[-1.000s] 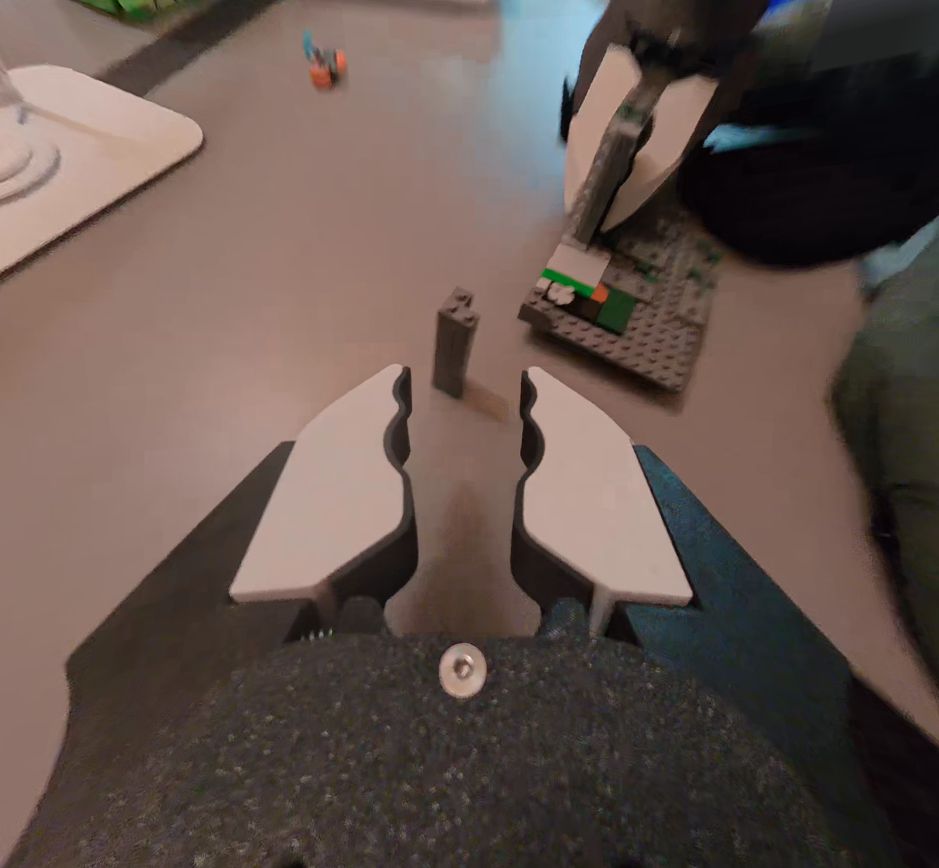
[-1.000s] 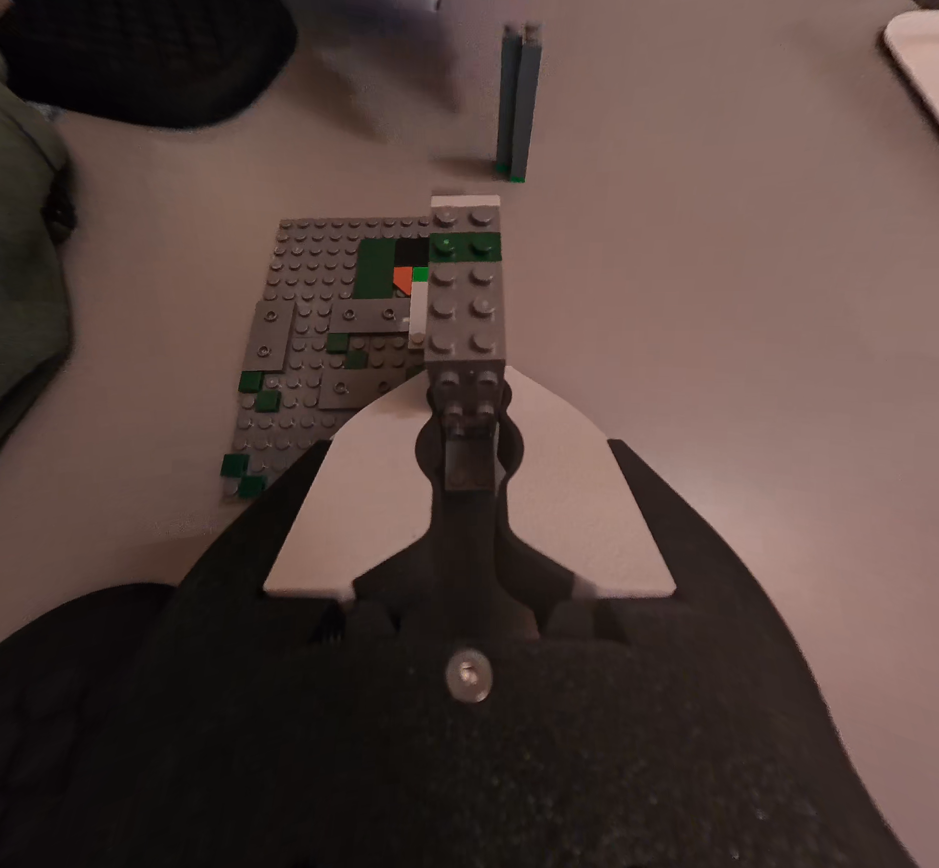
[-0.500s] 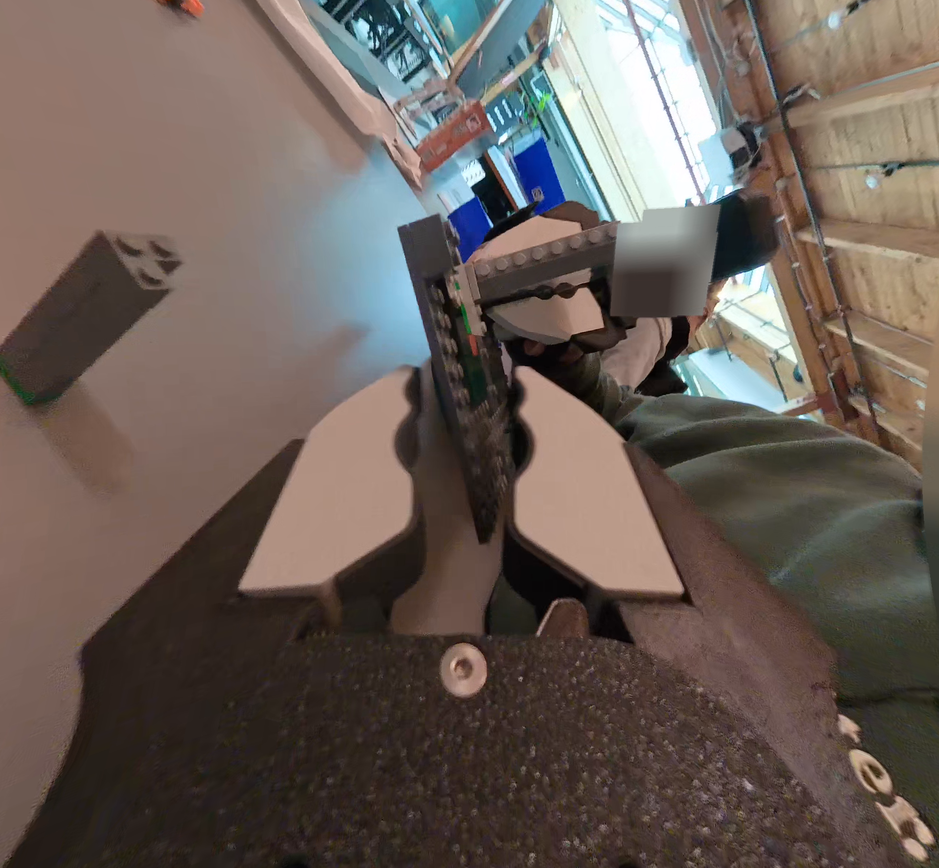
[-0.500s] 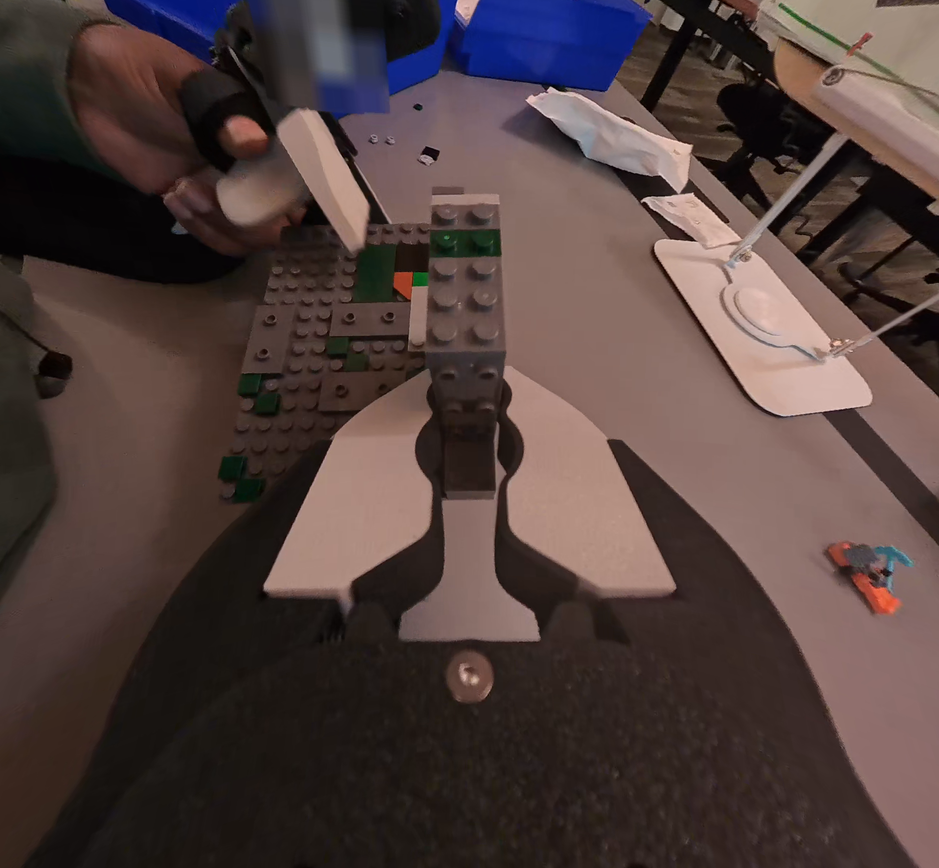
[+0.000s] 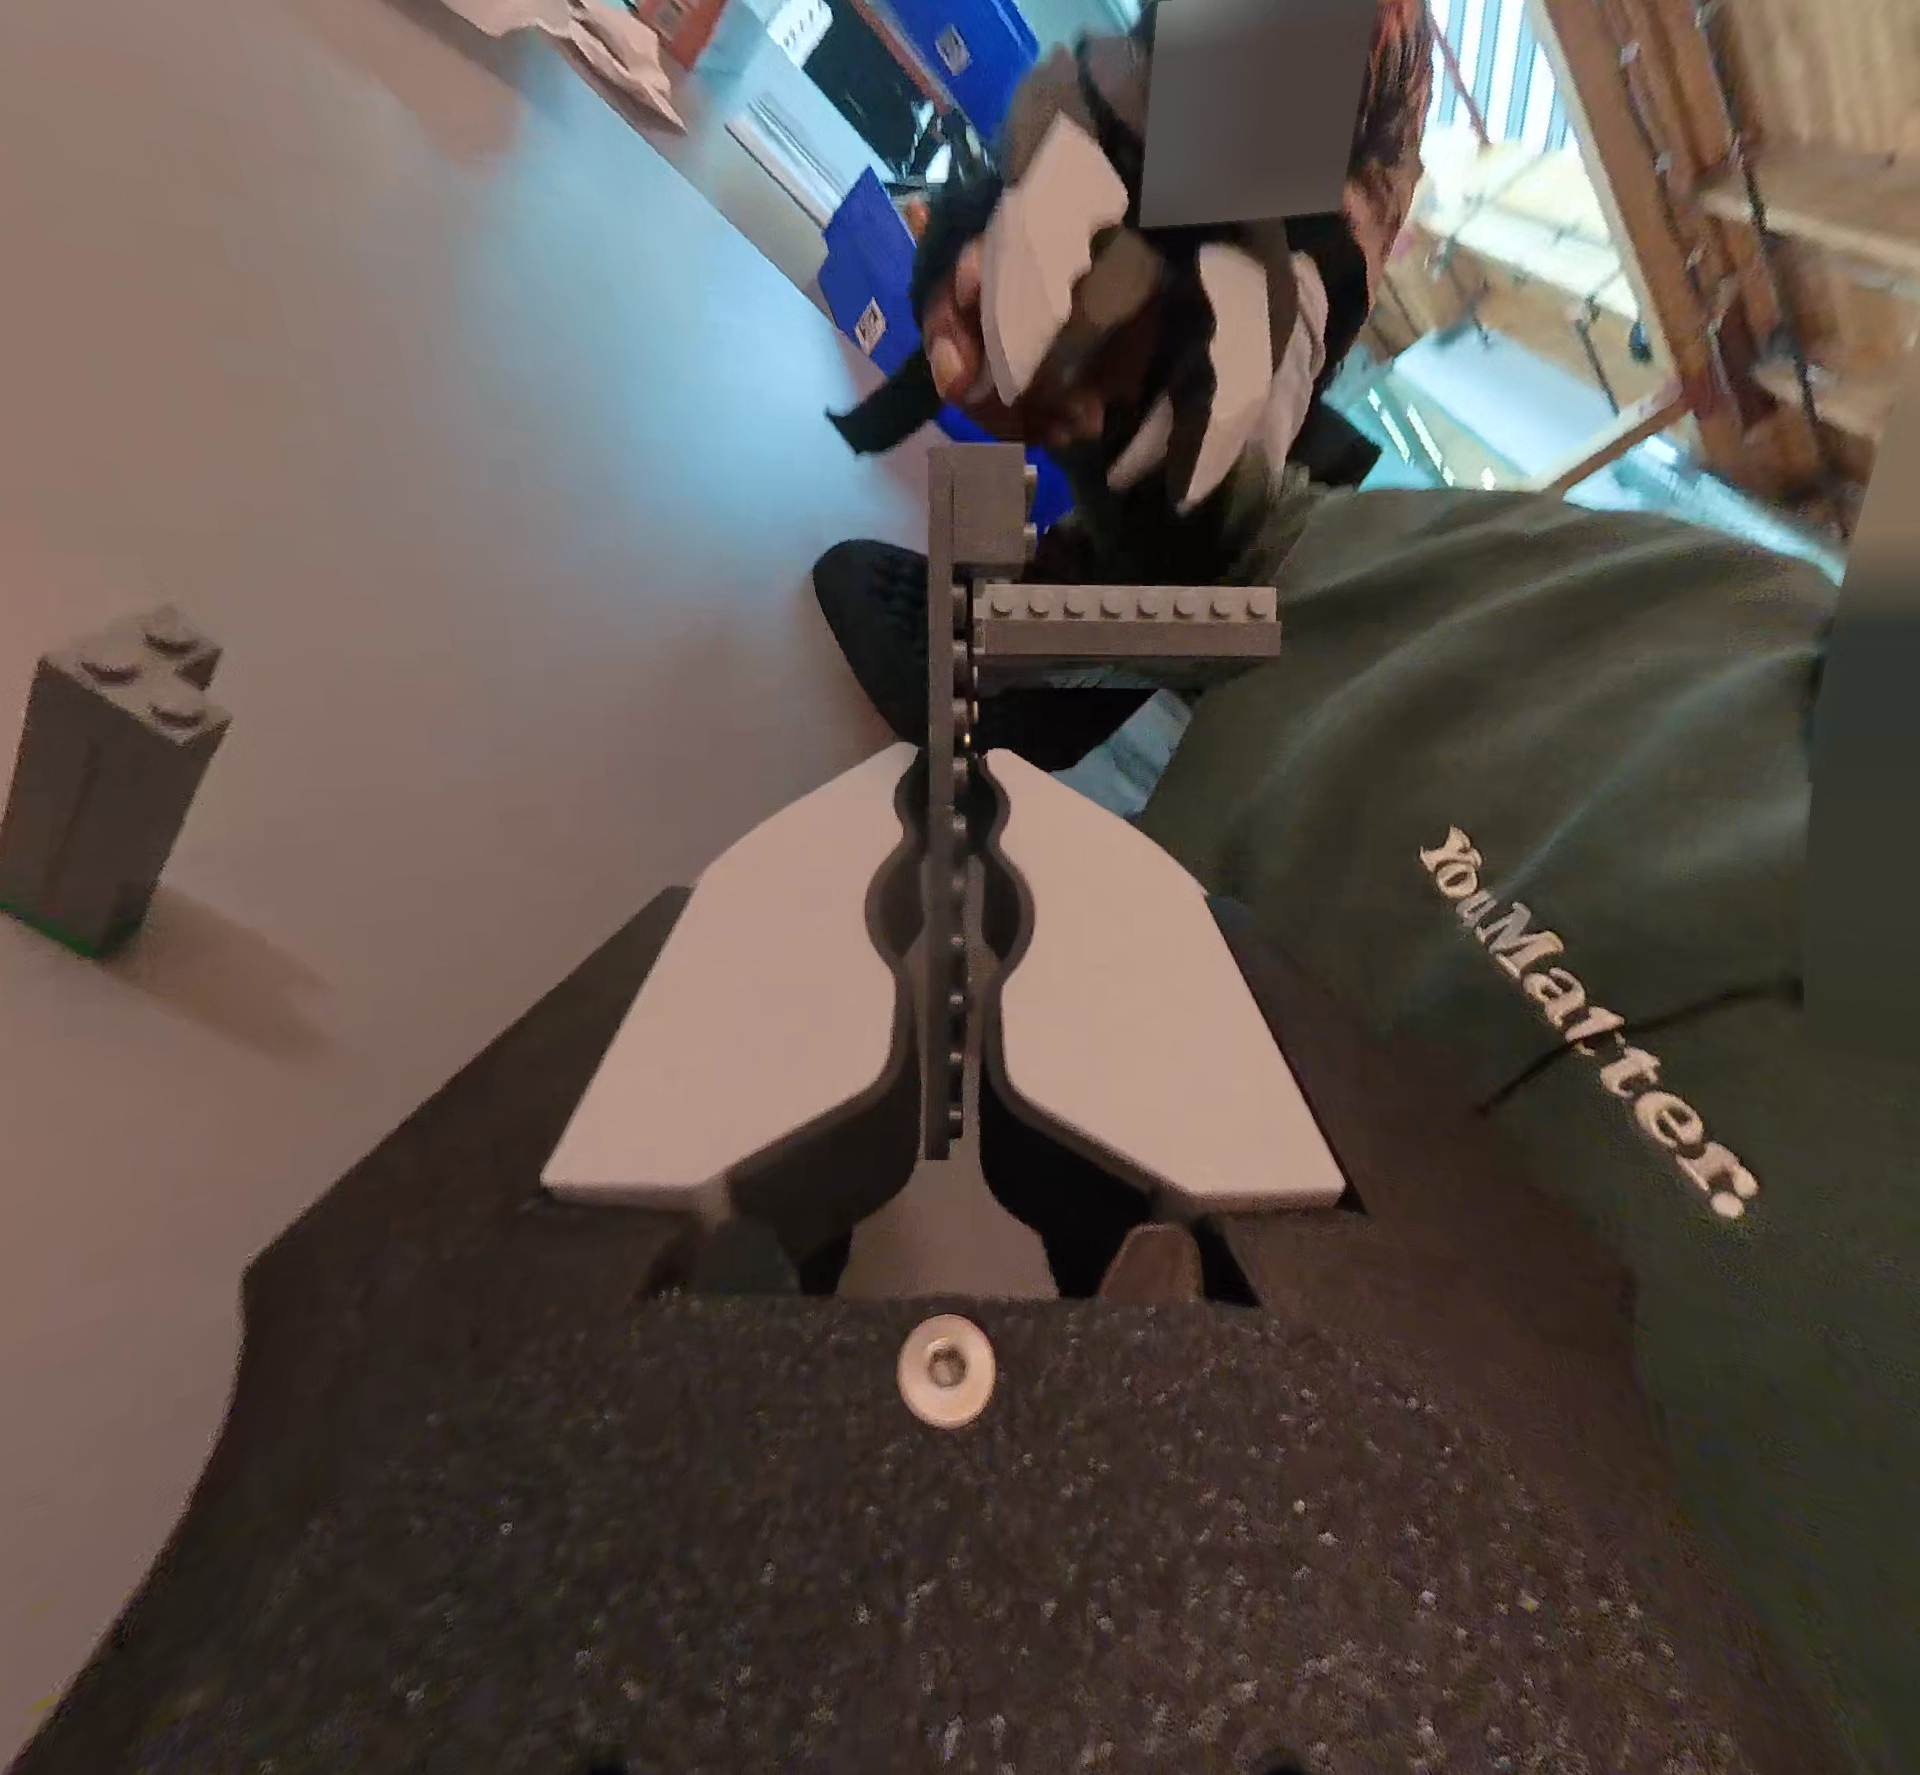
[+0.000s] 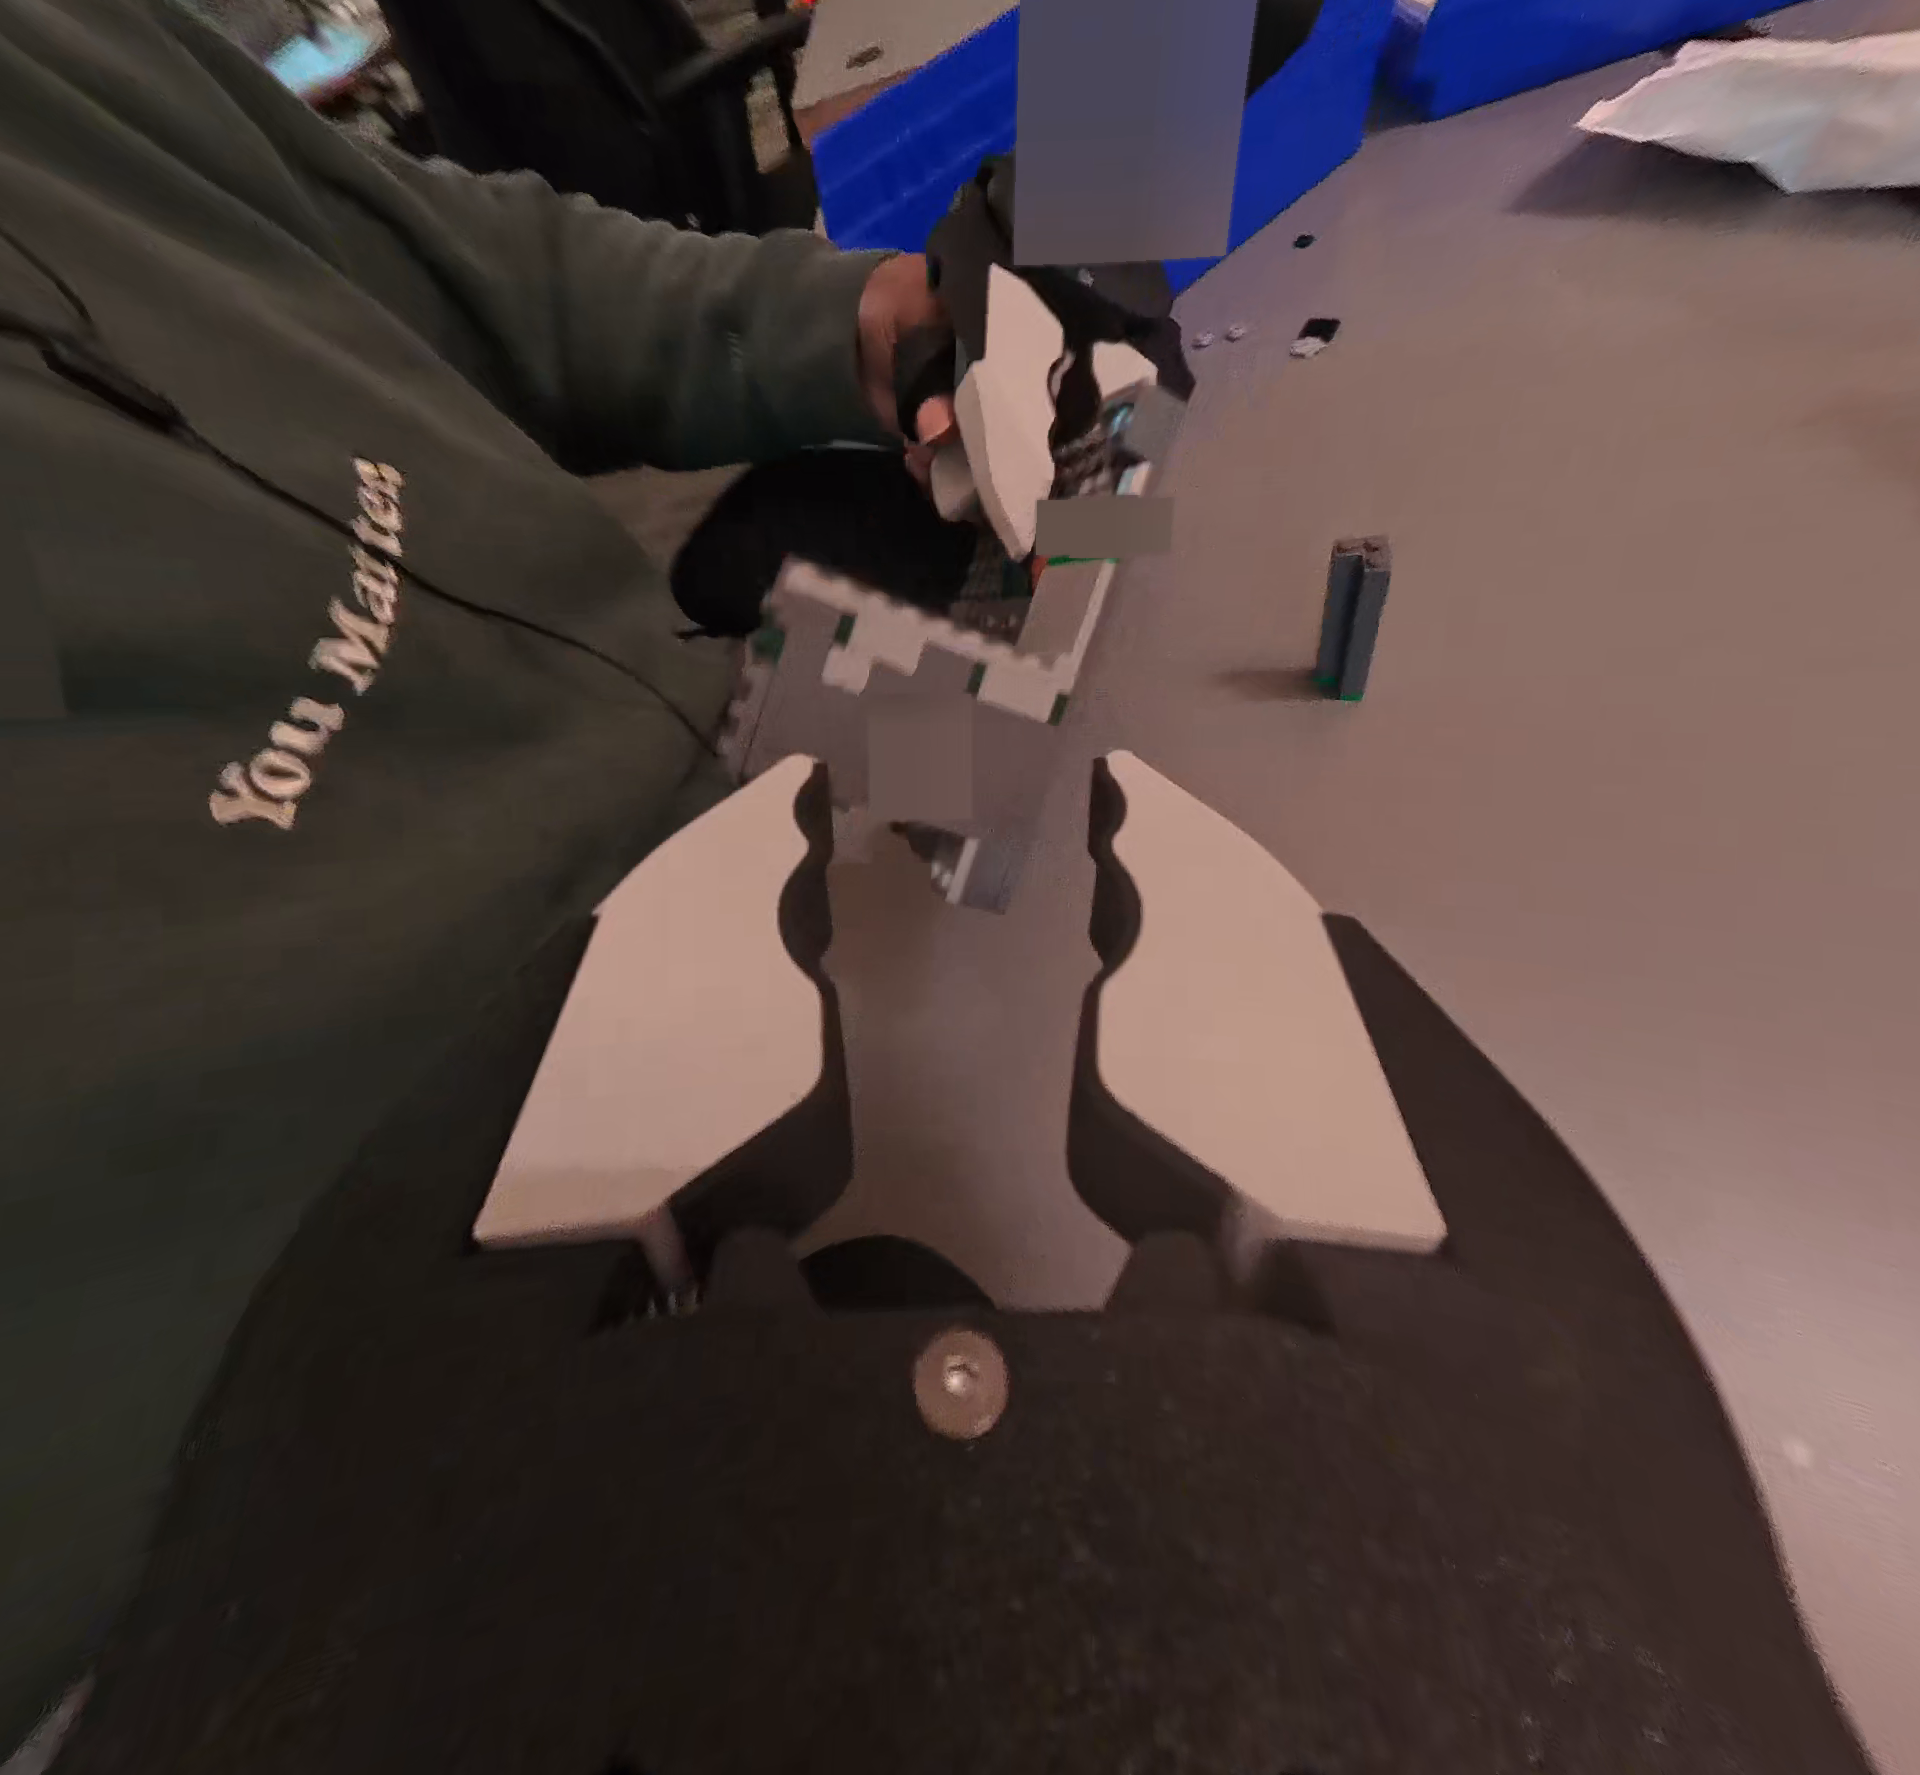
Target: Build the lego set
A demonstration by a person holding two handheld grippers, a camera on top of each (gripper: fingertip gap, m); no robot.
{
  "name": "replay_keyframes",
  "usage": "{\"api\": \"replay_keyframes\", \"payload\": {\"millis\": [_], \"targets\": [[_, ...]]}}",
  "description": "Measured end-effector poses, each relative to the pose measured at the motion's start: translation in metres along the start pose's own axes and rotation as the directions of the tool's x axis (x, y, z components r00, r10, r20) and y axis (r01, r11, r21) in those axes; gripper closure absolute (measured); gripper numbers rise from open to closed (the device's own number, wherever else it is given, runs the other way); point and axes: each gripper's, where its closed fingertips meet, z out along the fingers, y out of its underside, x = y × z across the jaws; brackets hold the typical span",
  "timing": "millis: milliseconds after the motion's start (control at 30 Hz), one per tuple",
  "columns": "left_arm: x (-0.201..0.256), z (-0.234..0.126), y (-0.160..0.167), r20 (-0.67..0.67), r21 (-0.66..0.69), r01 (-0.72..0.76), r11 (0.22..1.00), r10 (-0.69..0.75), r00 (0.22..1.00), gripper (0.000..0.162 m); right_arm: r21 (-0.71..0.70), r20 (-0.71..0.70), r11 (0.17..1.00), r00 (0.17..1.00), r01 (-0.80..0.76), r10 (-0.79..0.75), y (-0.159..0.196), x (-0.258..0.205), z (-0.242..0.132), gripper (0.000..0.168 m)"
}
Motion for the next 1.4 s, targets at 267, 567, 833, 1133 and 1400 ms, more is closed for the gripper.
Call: {"api": "replay_keyframes", "payload": {"millis": [267,567,833,1133,1400], "targets": [[0.009,0.019,-0.007,-0.029,-0.174,-0.195,0.965,0.193,0.981,0.156,-0.12,0.209,0.965,0.945,-0.232,0.253,-0.005,0.02,0.056,0.131],[-0.006,0.009,-0.017,0.074,-0.188,-0.34,0.922,0.358,0.931,0.14,-0.155,0.182,0.938,0.924,-0.311,0.336,0.005,0.03,0.067,0.162],[-0.078,-0.057,-0.029,0.376,-0.264,-0.501,0.824,0.566,0.734,0.123,-0.276,0.065,0.871,0.896,-0.406,0.439,0.031,0.065,0.042,0.162],[-0.12,-0.023,-0.013,0.209,-0.508,-0.564,0.651,0.728,0.652,0.121,-0.369,0.039,0.808,0.861,-0.459,0.507,0.036,0.081,0.031,0.162],[-0.114,-0.021,-0.016,0.156,-0.584,-0.657,0.476,0.861,0.485,0.145,-0.344,0.042,0.778,0.819,-0.526,0.572,0.041,0.09,0.026,0.162]]}}
